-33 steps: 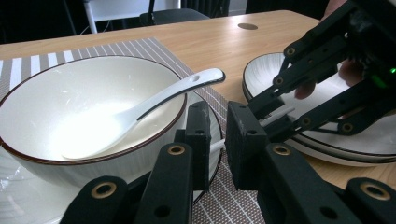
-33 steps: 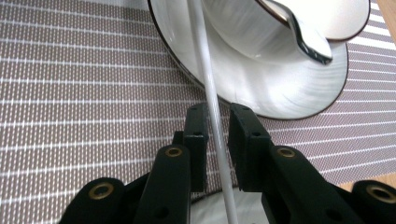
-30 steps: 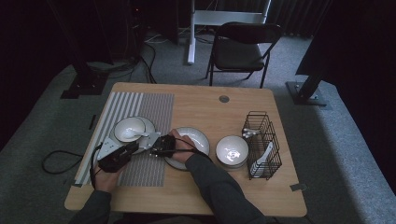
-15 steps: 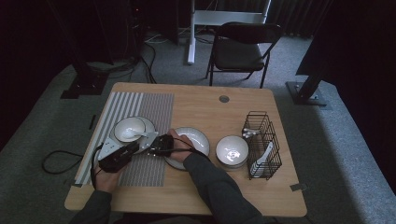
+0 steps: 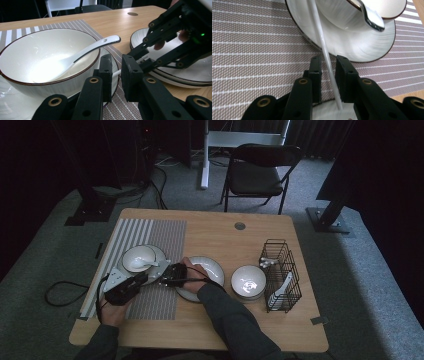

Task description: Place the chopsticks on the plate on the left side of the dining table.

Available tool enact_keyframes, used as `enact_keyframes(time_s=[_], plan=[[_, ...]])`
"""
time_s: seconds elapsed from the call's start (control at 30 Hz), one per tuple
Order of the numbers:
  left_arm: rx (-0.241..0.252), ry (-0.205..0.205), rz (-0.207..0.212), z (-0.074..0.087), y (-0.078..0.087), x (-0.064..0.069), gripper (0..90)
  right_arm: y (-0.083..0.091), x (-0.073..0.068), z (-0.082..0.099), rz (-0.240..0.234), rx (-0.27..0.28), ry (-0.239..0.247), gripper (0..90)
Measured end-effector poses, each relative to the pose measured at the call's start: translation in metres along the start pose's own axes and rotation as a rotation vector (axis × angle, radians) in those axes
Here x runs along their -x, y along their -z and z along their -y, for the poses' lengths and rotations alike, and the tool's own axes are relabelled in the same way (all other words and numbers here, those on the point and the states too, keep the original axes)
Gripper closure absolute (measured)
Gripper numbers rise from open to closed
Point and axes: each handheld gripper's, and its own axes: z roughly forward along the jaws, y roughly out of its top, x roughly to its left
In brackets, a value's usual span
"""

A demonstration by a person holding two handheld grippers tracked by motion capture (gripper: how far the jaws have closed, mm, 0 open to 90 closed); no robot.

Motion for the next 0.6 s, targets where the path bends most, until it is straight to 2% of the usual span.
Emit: enact_keyframes(time_s=[0.27, 0.6], plan=[[-0.004, -0.001, 0.001, 0.0001, -0.0013, 0.0011, 79.7, 0.0055, 0.0013, 0.0067, 0.004, -0.006, 0.003, 79.9], [-0.001, 0.000, -0.001, 0.0003, 0.0001, 0.0001, 79.4, -0.0022, 0.0006, -0.0017, -0.006, -0.012, 0.026, 80.7]])
